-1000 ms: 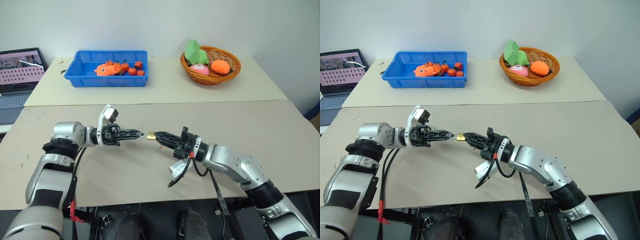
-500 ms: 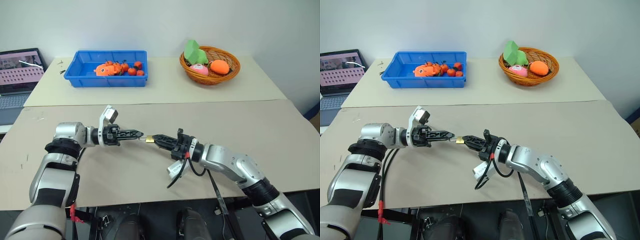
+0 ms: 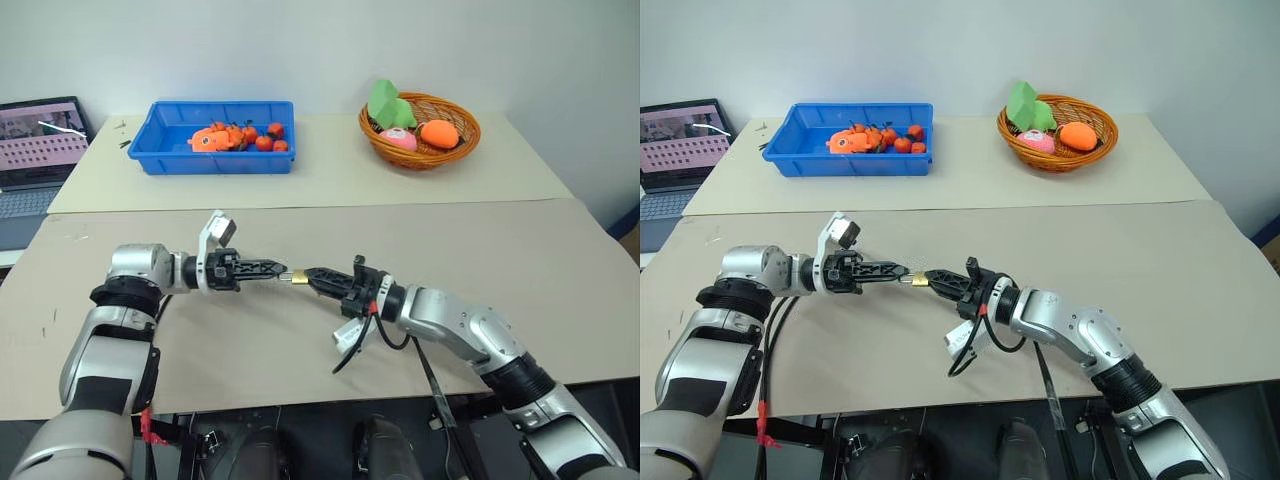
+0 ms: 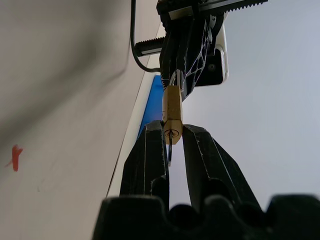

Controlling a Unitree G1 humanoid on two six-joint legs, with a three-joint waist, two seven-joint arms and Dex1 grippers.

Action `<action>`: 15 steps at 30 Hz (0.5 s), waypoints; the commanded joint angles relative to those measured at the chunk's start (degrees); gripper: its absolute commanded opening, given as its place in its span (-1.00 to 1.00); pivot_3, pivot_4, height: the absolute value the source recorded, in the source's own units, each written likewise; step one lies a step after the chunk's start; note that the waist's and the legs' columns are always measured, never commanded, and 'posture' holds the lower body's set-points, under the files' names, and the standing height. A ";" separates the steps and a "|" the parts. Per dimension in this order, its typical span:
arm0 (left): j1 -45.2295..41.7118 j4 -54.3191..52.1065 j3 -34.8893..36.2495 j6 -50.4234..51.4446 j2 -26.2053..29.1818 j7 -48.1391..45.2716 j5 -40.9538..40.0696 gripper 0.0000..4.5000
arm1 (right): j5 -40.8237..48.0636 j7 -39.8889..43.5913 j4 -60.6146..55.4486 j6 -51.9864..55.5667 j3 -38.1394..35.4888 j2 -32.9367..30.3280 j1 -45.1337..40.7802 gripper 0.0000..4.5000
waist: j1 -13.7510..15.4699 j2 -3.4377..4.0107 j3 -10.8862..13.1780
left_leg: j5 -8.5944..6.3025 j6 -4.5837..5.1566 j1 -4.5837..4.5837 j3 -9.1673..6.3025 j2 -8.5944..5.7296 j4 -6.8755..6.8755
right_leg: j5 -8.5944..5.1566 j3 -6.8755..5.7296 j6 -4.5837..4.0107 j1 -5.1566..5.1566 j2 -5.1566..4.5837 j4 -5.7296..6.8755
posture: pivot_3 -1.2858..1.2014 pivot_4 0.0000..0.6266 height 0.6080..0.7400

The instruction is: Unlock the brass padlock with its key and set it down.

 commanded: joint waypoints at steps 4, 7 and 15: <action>-1.00 -0.29 -0.70 -1.79 0.25 -0.55 1.80 -0.95 | 0.53 -1.20 -1.42 -0.13 -0.67 0.24 -1.99 -0.96 | 0.01 0.00 0.00 | 0.00 0.00 -0.01 0.01 0.00 0.00 | 0.00 0.01 0.00 -0.02 0.00 0.01 | 0.03 -0.52 0.03; -0.59 1.96 -1.34 -4.87 0.03 -0.60 4.02 -0.95 | 0.80 -1.01 -1.77 0.01 -0.76 0.28 -2.24 -0.96 | -0.02 0.00 0.00 | 0.00 0.00 -0.02 0.05 -0.01 0.00 | 0.00 0.03 0.00 -0.07 0.00 0.02 | 0.03 -0.52 0.03; 0.28 -1.05 -3.17 -4.71 0.34 -0.73 2.41 -0.95 | 0.60 -1.49 -1.79 0.29 -0.64 0.05 -2.33 -0.96 | 0.00 -0.01 0.00 | 0.00 0.00 -0.36 0.10 0.00 0.07 | 0.00 0.09 -0.01 -0.43 0.00 0.09 | 0.03 -0.52 0.03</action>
